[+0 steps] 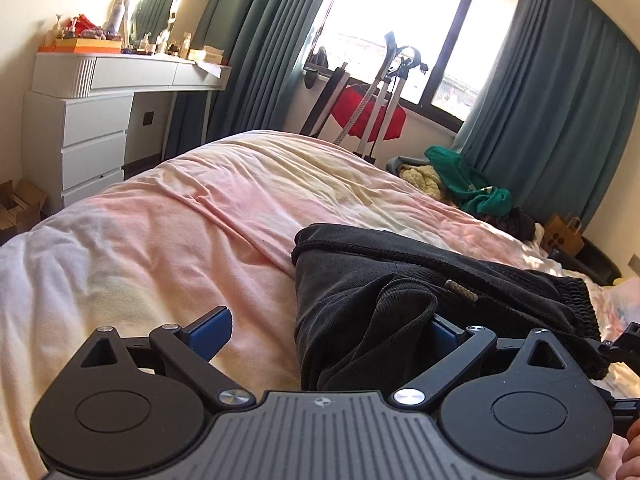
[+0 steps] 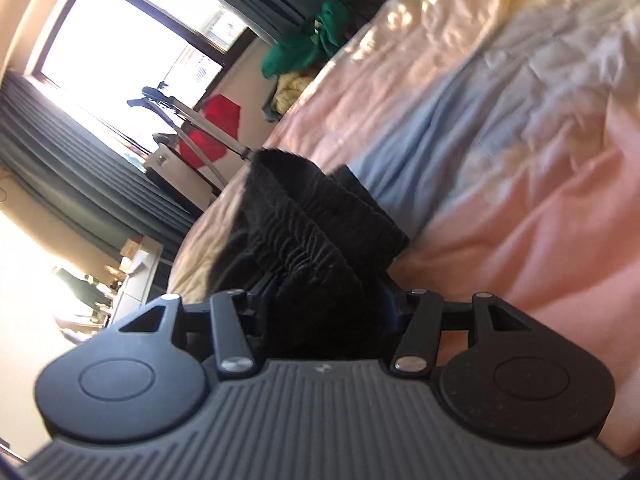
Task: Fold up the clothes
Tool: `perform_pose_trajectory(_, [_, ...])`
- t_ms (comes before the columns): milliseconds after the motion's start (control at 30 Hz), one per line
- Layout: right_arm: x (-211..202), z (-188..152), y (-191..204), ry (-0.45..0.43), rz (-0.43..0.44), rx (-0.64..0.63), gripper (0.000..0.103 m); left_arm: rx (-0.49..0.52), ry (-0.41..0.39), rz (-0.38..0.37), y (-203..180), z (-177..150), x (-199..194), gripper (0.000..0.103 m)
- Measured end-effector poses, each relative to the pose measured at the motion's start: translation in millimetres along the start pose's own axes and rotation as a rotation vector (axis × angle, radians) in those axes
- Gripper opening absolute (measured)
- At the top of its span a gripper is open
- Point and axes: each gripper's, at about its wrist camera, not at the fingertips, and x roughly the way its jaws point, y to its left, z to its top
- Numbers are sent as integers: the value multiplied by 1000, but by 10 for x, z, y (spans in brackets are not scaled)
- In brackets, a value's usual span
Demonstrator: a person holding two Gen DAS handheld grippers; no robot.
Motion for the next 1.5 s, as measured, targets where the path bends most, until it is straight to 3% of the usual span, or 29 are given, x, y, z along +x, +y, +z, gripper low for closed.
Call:
perform_pose_trajectory(100, [52, -36, 118, 10, -34, -100, 71, -8, 7, 13, -1, -4, -13, 99])
perform_pose_trajectory(133, [84, -54, 143, 30, -33, -115, 73, -12, 10, 13, 5, -4, -16, 99])
perform_pose_trajectory(200, [146, -85, 184, 66, -28, -138, 88, -14, 10, 16, 9, -7, -30, 99])
perform_pose_trajectory(267, [189, -91, 162, 87, -1, -132, 92, -13, 12, 15, 10, -1, -42, 99])
perform_pose_trajectory(433, [279, -35, -22, 158, 28, -20, 91, -7, 9, 14, 14, 22, -65, 99])
perform_pose_trajectory(467, [299, -44, -56, 170, 30, -2, 93, -2, 3, 17, 12, 34, -66, 99])
perform_pose_trajectory(500, [314, -60, -77, 172, 27, 8, 102, 4, -2, 20, 11, 47, -68, 99])
perform_pose_trajectory(600, [390, -97, -102, 185, 27, -2, 103, -6, 1, 19, 29, 66, -58, 99])
perform_pose_trajectory(767, [510, -159, -30, 254, 119, 48, 103, -60, 29, 12, 122, 92, -42, 99])
perform_pose_trajectory(867, [434, -179, 62, 261, 218, 51, 103, -99, 63, -16, 174, 110, -28, 98])
perform_pose_trajectory(933, [396, -192, 103, 248, 211, 19, 99, -124, 87, -61, 213, 136, -39, 94])
perform_pose_trajectory(1000, [408, -218, 76, 244, 143, 15, 82, -146, 112, -117, 250, 177, -76, 93])
perform_pose_trajectory(1067, [406, -233, 43, 241, 104, 19, 73, -164, 129, -159, 282, 223, -129, 93])
perform_pose_trajectory(1200, [339, -250, 97, 222, 78, -16, 59, -222, 129, -208, 428, 352, -215, 102])
perform_pose_trajectory(1367, [303, -269, 87, 208, 70, -19, 58, -413, 262, -253, 712, 398, 153, 103])
perform_pose_trajectory(1500, [307, -243, 74, 204, 70, -18, 57, -438, 391, -288, 689, 400, 638, 102])
